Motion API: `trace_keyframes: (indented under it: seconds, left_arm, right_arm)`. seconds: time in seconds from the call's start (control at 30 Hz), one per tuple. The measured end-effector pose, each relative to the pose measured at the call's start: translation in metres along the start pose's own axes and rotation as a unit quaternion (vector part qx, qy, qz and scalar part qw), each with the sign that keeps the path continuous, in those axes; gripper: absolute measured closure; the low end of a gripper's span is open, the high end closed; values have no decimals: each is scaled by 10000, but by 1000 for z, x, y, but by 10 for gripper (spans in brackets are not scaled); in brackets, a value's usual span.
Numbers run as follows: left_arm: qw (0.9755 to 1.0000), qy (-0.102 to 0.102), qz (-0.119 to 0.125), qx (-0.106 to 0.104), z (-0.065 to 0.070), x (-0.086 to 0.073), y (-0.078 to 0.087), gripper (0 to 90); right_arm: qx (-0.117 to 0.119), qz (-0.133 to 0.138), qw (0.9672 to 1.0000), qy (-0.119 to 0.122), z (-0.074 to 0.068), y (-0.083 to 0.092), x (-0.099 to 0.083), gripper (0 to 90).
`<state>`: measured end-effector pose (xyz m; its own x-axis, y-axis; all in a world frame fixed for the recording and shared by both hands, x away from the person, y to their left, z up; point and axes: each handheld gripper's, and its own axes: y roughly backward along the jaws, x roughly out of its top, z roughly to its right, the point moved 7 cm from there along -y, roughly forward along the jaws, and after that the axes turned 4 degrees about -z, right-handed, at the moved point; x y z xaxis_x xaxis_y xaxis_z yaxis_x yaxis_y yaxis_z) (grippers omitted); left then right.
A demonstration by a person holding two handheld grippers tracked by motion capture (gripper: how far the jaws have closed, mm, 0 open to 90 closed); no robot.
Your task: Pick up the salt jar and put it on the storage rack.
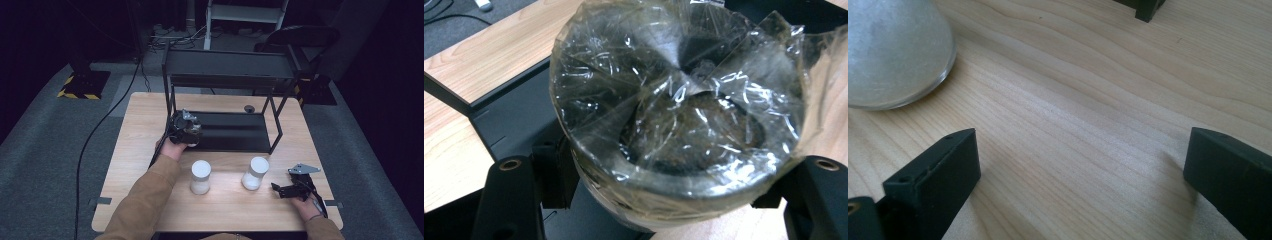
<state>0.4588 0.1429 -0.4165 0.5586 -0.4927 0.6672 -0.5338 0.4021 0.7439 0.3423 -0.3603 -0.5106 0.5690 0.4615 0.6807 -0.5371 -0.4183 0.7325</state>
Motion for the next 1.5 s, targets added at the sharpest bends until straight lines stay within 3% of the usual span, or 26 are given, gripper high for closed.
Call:
trace_keyframes:
  seconds: [0.7,1.17,1.5]
  left_arm:
    - [9997,175,-124,-124,-6,1,-15,301]
    - [9990,191,-366,-188,-6,2,-20,301]
    - [9988,301,-340,-192,-8,2,-22,296]
  right_arm:
    - [-10,0,10000,-11,0,0,0,14]
    - [-11,1,10000,-12,0,0,0,14]
    - [-10,1,10000,-12,0,0,0,13]
